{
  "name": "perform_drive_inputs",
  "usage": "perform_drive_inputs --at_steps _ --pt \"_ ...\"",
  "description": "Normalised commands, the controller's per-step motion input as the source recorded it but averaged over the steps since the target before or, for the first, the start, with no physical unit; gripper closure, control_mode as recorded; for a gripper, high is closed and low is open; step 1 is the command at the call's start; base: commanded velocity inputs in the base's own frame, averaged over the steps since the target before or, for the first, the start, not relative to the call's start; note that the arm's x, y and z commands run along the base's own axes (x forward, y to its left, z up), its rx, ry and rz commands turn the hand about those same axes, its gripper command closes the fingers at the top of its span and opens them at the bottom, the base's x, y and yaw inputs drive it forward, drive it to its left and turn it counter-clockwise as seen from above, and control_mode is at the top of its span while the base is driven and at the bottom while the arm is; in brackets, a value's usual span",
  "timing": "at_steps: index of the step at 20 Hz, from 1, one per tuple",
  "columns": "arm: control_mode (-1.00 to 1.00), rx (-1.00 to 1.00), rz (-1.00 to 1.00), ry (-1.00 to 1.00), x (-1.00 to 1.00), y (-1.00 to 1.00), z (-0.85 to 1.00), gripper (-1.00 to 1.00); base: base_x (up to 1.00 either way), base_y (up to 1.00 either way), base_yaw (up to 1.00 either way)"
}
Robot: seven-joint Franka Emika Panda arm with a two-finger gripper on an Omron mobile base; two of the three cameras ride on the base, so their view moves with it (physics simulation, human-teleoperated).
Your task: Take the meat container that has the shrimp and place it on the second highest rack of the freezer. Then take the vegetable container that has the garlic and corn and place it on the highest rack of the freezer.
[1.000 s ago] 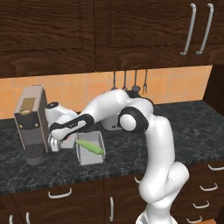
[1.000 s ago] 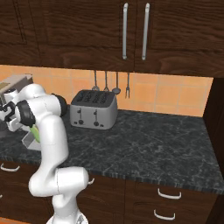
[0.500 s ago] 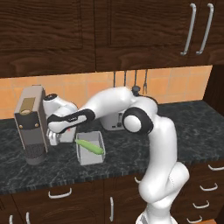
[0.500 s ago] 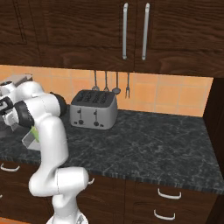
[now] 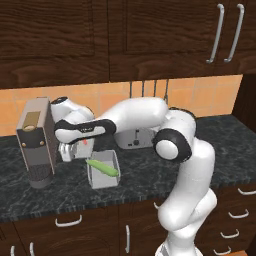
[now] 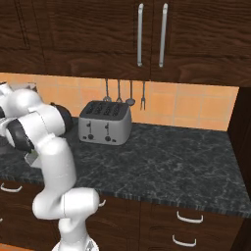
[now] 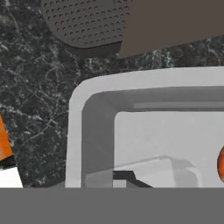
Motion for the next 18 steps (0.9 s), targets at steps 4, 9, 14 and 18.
perform_drive_inputs --at_steps 4,9,14,18 --pt "-1.00 0.00 0.00 0.06 -0.58 -0.80 0.29 1.00 0.00 0.00 0.00" --pt "-1.00 0.00 0.01 0.06 -0.52 -0.97 0.41 1.00 0.00 0.00 0.00" --pt "-1.00 0.00 0.03 0.06 -0.80 -0.93 0.23 1.00 0.00 0.00 0.00" --pt "-1.00 0.00 0.05 0.06 -0.60 -0.99 0.29 1.00 0.00 0.00 0.00"
